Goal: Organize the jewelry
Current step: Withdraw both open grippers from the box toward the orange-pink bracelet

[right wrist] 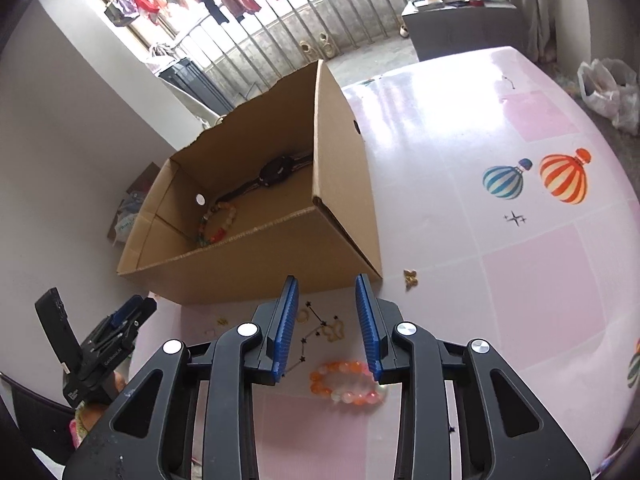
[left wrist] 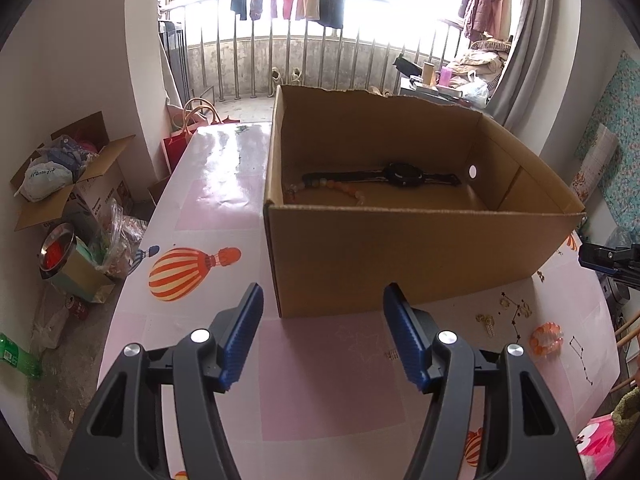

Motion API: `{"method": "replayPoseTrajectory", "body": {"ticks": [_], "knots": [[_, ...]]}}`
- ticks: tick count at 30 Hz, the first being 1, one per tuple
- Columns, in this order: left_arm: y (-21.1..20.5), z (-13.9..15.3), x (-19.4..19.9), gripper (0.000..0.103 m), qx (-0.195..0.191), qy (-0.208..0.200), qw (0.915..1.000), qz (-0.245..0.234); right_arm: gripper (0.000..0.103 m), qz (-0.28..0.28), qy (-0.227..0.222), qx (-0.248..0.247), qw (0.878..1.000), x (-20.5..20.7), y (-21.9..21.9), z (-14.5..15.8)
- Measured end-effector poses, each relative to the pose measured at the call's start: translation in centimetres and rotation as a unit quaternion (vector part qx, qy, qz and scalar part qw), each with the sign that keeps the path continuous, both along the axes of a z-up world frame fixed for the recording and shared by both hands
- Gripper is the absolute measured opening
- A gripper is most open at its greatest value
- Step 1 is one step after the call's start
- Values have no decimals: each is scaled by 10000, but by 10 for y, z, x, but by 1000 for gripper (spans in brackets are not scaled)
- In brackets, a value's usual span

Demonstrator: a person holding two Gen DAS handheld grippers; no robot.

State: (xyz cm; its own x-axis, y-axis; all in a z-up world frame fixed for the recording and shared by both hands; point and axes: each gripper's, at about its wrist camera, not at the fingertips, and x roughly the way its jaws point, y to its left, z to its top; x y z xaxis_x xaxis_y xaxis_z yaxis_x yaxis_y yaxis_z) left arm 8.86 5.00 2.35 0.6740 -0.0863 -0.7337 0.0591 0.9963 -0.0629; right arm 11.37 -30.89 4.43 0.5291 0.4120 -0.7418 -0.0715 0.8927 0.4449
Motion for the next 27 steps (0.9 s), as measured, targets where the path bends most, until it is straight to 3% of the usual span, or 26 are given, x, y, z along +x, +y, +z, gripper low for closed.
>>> {"method": "replayPoseTrajectory", "body": {"ticks": [5, 11, 15, 22, 27], "knots": [[-5, -7, -18, 61, -106, 205, 9997, -115, 46, 259, 46, -374, 9990, -37, 11, -3], [-26, -17, -35, 64, -50, 292, 9987, -418, 57, 1096, -133, -998, 9889, -77, 54, -8], [-37, -32, -39, 64, 71, 479, 9974, -528, 60, 1470, -53, -1131, 9826, -93, 77, -21], [-45, -52, -37, 68, 386, 780, 9949, -507, 63, 1357, 191, -1547, 9784, -101, 88, -52], [-42, -56, -36, 83, 546, 785, 9945, -426, 76, 1343, 1, -2030, 9699, -104, 102, -58]]}}
